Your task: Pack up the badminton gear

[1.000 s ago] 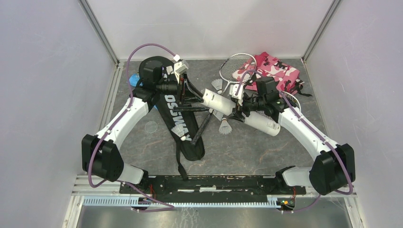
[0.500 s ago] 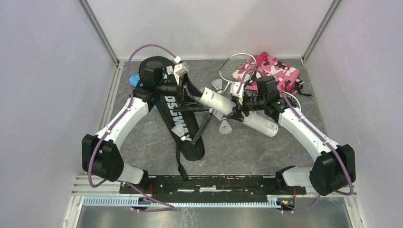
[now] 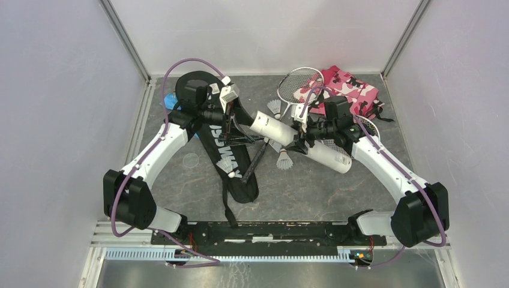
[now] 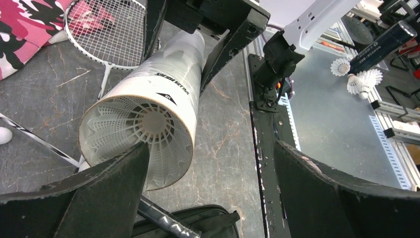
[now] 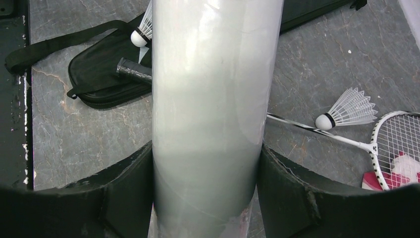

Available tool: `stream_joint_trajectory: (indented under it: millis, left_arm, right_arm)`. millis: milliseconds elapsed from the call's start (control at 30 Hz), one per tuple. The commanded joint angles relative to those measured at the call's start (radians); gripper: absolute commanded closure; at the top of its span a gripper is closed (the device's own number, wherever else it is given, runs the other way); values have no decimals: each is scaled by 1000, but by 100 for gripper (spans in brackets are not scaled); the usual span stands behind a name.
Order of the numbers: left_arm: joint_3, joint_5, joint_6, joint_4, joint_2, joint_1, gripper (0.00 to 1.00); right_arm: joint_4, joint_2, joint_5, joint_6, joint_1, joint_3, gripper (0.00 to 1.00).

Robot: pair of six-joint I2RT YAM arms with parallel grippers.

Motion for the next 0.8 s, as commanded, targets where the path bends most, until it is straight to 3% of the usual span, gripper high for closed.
stream_joint_trajectory:
  millis: [0,200,500,767]
  left_arm:
    - [49,30,149,-126,-26,-6,0]
    - [133,-105,299,-305,-26,-4,0]
    - [158,-267,380,-315,-117,-4,0]
    - [156,-500,519,-501,-127,-2,0]
  right_arm:
    - [33,-37,-47,2,-6,31,61]
    - [33,-47,-12,2,-15,19,60]
    - [29,-54,28,-19,-64,-15,60]
    - [39,-53,42,-9,-119,-25,60]
